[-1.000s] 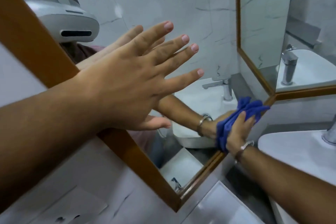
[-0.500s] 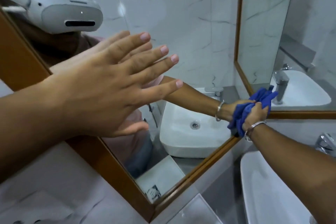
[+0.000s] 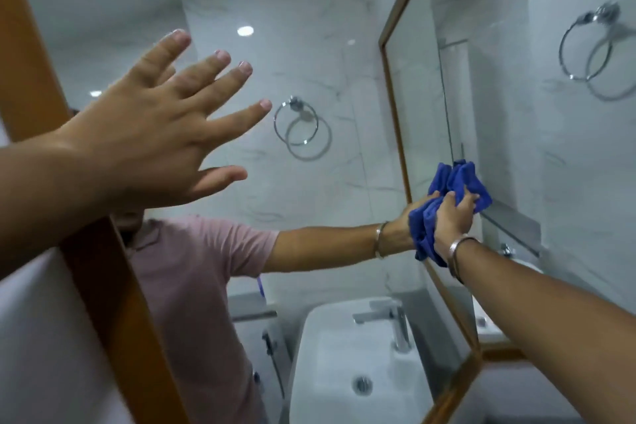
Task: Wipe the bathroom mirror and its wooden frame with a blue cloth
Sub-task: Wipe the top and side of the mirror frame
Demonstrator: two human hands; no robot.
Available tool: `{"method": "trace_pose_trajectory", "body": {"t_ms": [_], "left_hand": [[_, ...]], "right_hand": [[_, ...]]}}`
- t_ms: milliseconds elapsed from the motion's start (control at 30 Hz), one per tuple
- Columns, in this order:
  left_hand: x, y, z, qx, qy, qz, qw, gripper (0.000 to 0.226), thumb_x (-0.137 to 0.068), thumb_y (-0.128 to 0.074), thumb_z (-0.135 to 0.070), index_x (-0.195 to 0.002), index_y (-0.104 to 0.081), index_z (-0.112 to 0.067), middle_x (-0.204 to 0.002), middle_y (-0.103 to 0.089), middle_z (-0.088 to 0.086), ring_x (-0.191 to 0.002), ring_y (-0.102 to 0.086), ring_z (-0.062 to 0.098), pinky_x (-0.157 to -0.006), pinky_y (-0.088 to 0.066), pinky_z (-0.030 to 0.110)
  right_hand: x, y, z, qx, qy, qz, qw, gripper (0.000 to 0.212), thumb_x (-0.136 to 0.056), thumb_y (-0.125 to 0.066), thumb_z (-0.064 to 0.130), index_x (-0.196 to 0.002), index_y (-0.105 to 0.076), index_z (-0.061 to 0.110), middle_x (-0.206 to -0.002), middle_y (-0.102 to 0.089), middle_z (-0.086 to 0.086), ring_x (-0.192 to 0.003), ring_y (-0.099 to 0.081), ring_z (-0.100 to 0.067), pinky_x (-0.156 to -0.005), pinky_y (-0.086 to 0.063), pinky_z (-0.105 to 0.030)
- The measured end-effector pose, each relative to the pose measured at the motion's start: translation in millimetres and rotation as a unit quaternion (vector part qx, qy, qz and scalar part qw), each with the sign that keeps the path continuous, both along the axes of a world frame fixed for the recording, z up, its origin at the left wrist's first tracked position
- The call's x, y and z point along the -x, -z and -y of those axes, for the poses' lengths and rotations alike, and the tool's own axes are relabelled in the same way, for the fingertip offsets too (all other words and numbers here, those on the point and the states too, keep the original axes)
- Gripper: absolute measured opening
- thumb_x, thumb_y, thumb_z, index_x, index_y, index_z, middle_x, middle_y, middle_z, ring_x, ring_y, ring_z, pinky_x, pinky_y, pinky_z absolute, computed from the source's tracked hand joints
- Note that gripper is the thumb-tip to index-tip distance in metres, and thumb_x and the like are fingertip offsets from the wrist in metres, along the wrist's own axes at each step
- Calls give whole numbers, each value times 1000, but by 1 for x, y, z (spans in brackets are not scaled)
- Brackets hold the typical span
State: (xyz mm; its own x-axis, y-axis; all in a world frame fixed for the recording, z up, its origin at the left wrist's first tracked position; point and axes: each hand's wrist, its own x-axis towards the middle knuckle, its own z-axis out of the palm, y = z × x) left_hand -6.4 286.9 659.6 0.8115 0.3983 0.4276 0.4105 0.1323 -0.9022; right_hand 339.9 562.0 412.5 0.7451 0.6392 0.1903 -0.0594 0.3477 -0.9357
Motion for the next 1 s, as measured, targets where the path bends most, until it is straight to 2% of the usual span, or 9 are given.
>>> {"method": "trace_pose_trajectory", "body": {"t_ms": [133, 267, 333, 467, 600, 733, 833, 900, 1000], "left_hand": [[-1, -38, 12, -35, -23, 59, 997, 82, -93, -20, -70, -154, -35, -17, -156, -37, 27, -143, -37, 43, -121, -7, 60], [-4, -69, 13, -66, -39, 95, 992, 85, -92, -16, -73, -155, -34, -18, -155, -38, 25, -144, -37, 42, -120, -8, 60], [-6, -82, 9, -80, -49, 108, 990, 84, -92, -15, -73, -155, -32, -20, -155, -38, 24, -144, -37, 40, -120, -10, 59], [-5, -115, 8, -100, -58, 89, 989, 82, -93, -18, -73, -153, -36, -21, -154, -39, 23, -143, -39, 38, -119, -13, 60], [0, -134, 10, -133, -65, 154, 977, 82, -92, -20, -76, -155, -29, -25, -157, -37, 20, -147, -34, 34, -118, -13, 62], [1, -133, 3, -150, -84, 181, 968, 88, -89, -19, -80, -157, -27, -24, -159, -34, 19, -149, -30, 32, -119, -12, 61], [1, -132, 4, -168, -84, 218, 958, 92, -88, -14, -82, -158, -24, -24, -161, -30, 18, -150, -28, 33, -118, -12, 64], [-2, -132, 5, -168, -83, 233, 954, 95, -86, -9, -84, -159, -18, -25, -164, -26, 15, -152, -24, 30, -118, -9, 66], [-7, -127, 11, -159, -45, 274, 947, 96, -86, -7, -84, -160, -15, -24, -166, -22, 10, -153, -20, 27, -119, -8, 67]], "right_hand": [[-3, -63, -4, -78, 0, 66, 995, 51, -98, -38, 31, -146, -24, 21, -152, -34, -10, -126, -49, -31, -106, -36, -35], [-7, -121, -9, -74, 15, 97, 992, 55, -99, -37, 32, -149, -15, 21, -157, -22, -11, -127, -48, -33, -106, -36, -38], [-9, -151, -11, -85, 22, 129, 988, 54, -100, -37, 30, -149, -17, 20, -159, -16, -12, -130, -45, -35, -107, -36, -40], [-16, -221, -12, -109, 30, 171, 979, 52, -99, -38, 29, -148, -22, 18, -155, -24, -15, -126, -48, -37, -104, -38, -40], [-22, -303, -16, -145, 38, 210, 966, 51, -99, -39, 29, -147, -27, 18, -157, -21, -14, -133, -41, -36, -108, -35, -41], [-28, -371, -22, -148, 60, 222, 962, 55, -98, -41, 27, -147, -23, 9, -153, -23, -21, -134, -37, -41, -110, -34, -46], [-29, -389, -25, -153, 89, 203, 963, 43, -96, -43, 24, -133, -36, 4, -143, -35, -23, -122, -46, -43, -103, -40, -48], [-26, -383, -21, -165, 88, 191, 964, 28, -95, -44, 22, -118, -44, 6, -128, -48, -22, -109, -54, -41, -92, -44, -45], [-5, -370, -1, -207, 55, 179, 960, 18, -94, -44, 21, -109, -47, 11, -102, -57, -16, -98, -58, -37, -81, -41, -36]]}}
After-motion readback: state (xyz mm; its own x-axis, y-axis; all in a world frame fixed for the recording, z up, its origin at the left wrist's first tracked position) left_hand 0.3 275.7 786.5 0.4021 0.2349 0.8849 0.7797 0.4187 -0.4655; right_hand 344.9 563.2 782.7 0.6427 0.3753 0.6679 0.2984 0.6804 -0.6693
